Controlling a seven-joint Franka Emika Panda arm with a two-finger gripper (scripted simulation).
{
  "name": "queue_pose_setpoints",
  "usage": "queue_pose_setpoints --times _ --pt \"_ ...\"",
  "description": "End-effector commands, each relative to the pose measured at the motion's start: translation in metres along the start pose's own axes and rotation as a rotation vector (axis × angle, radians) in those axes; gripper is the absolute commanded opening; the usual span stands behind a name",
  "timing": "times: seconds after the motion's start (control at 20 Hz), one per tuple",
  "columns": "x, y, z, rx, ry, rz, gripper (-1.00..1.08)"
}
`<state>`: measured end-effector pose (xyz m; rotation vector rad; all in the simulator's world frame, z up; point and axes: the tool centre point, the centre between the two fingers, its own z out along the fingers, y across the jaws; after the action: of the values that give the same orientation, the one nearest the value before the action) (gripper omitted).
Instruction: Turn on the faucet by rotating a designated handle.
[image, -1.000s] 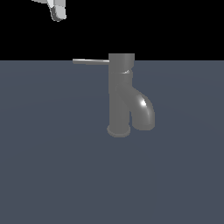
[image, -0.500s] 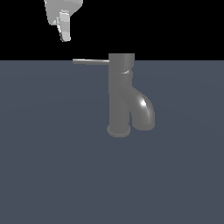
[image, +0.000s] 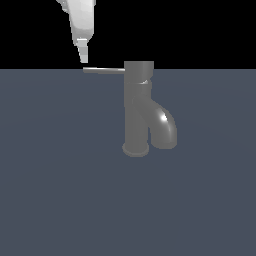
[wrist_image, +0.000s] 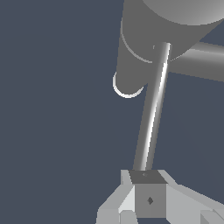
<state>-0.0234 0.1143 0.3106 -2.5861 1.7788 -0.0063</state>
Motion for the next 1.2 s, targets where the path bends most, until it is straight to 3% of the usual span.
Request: queue_pose_setpoints --times 0.0,0.55,1.15 --pt "0.005 -0.009 0.007 -0.001 0.0 0.046 -1.0" --pt "0.022 -0.033 0.025 -0.005 -0.001 0.168 -1.0" --pt "0.024 -0.034 0.025 -0.005 -0.001 0.173 -1.0"
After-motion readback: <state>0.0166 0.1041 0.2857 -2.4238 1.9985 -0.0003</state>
